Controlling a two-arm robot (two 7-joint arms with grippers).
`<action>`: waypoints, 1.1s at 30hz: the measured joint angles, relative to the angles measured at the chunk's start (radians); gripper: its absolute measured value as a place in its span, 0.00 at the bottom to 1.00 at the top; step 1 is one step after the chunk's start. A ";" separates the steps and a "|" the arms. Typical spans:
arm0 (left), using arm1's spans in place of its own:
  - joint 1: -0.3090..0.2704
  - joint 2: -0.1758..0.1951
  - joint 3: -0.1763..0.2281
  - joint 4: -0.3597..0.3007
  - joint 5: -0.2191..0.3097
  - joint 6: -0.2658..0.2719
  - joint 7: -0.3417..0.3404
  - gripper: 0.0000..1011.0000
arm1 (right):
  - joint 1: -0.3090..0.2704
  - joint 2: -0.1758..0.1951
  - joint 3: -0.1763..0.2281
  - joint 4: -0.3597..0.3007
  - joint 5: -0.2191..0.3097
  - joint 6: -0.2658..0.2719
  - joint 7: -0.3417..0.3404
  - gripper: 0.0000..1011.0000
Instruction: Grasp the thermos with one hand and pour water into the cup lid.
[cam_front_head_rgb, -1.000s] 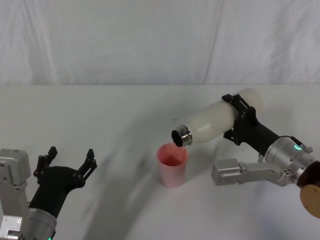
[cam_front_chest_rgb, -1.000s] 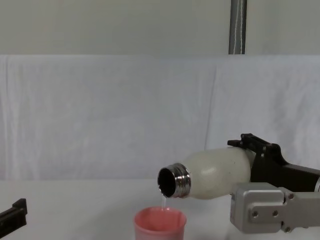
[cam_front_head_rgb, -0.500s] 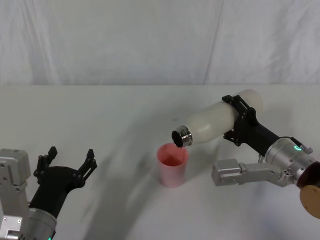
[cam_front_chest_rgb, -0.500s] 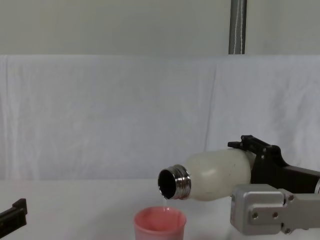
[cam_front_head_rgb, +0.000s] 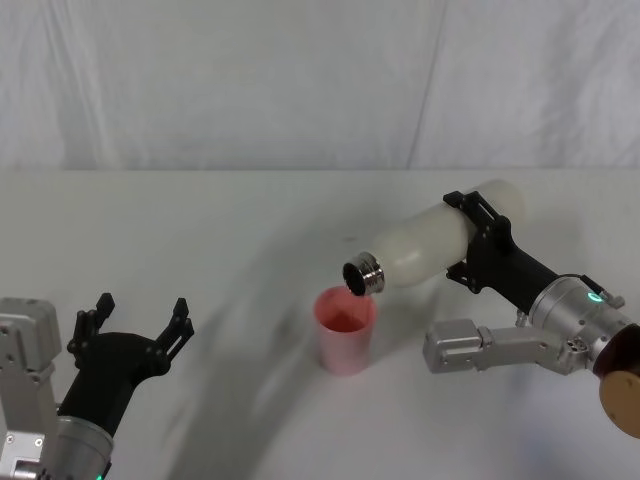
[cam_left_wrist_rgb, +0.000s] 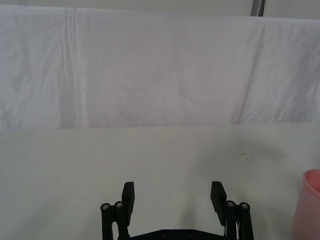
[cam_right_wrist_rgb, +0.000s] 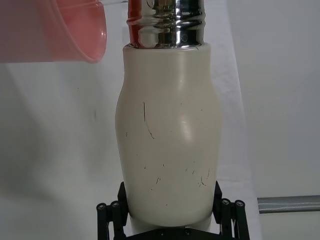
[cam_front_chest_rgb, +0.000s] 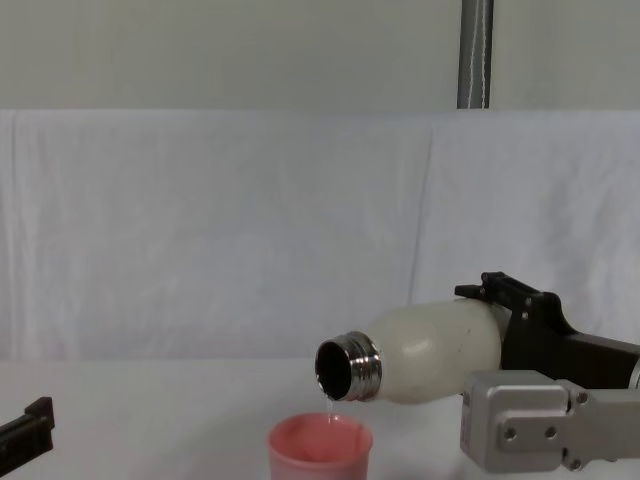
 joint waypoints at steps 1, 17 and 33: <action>0.000 0.000 0.000 0.000 0.000 0.000 0.000 0.99 | 0.000 0.000 0.000 0.000 -0.001 0.000 0.000 0.95; 0.000 0.000 0.000 0.000 0.000 0.000 0.000 0.99 | 0.001 0.002 -0.002 -0.001 -0.006 0.001 -0.002 0.95; 0.000 0.000 0.000 0.000 0.000 0.000 0.000 0.99 | 0.002 0.003 -0.001 -0.006 -0.005 0.002 -0.002 0.95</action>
